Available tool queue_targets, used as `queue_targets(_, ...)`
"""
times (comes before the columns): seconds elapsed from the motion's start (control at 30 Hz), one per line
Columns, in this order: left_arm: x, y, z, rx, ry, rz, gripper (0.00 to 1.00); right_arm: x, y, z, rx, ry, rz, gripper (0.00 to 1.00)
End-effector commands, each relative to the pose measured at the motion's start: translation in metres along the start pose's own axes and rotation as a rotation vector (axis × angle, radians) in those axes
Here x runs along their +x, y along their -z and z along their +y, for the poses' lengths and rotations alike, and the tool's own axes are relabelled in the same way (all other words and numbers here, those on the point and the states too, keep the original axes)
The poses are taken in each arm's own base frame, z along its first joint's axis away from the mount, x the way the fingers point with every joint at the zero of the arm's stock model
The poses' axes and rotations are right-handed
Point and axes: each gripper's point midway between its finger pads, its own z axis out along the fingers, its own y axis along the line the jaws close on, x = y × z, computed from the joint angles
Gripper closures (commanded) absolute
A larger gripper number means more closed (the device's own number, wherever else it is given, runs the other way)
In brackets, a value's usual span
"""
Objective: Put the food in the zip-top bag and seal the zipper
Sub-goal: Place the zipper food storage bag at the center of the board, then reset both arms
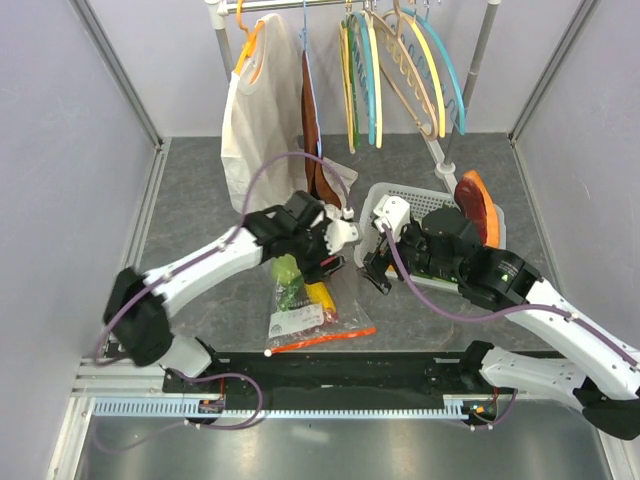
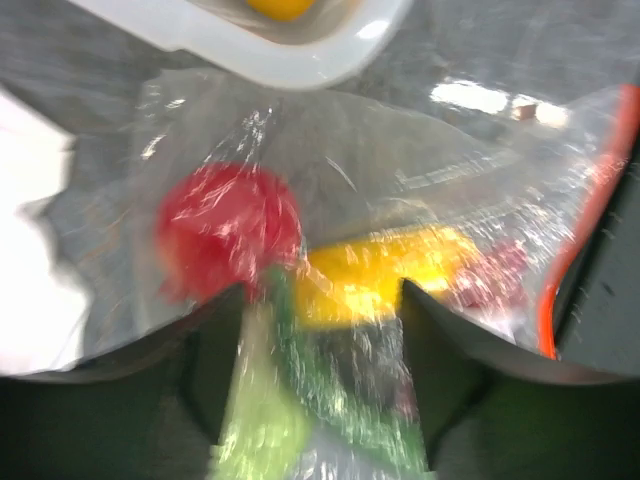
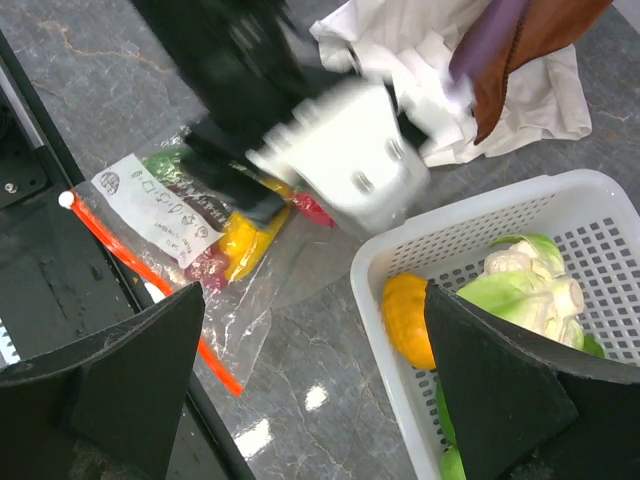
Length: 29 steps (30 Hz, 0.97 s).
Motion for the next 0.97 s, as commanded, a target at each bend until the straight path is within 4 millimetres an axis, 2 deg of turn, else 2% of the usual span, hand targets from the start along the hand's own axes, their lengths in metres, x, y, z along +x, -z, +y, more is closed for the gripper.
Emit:
queue_targets(0.0, -0.048, 0.107, -0.026, -0.01, -0.144, -0.203, 0.19, -0.003, 0.008, -0.005, 0.026, 0.004, -0.027, 0.02)
queue_targets(0.03, -0.043, 0.128, -0.035, -0.004, -0.145, -0.195, 0.12, -0.001, 0.007, -0.006, 0.027, 0.002, -0.026, 0.02)
queue_targets(0.17, -0.029, 0.167, -0.034, -0.051, -0.067, -0.173, 0.09, 0.0, 0.009, -0.015, 0.057, -0.015, -0.037, 0.02)
queue_targets(0.2, -0.03, 0.176, -0.032, -0.068, -0.033, -0.18, 0.07, 0.0, 0.01, -0.022, 0.074, -0.029, -0.043, 0.02)
queue_targets(0.23, -0.02, 0.182, -0.024, -0.091, 0.022, -0.163, 0.01, -0.001, 0.013, -0.024, 0.08, -0.035, -0.049, 0.02)
queue_targets(0.37, 0.007, 0.201, 0.002, -0.257, 0.151, -0.117, 0.0, 0.006, 0.022, -0.04, 0.128, -0.077, -0.048, 0.02)
queue_targets(0.5, 0.038, 0.202, 0.01, -0.345, 0.277, -0.064, 0.0, 0.028, 0.028, -0.052, 0.18, -0.149, -0.007, 0.02)
queue_targets(0.67, 0.069, 0.217, 0.037, -0.5, 0.427, -0.063, 0.0, 0.047, 0.036, -0.071, 0.259, -0.233, 0.001, 0.02)
queue_targets(0.8, 0.079, 0.223, 0.048, -0.564, 0.486, -0.081, 0.0, 0.05, 0.038, -0.076, 0.283, -0.282, -0.014, 0.02)
queue_targets(0.93, 0.076, 0.231, 0.051, -0.61, 0.488, -0.111, 0.0, 0.042, 0.045, -0.081, 0.302, -0.269, -0.039, 0.02)
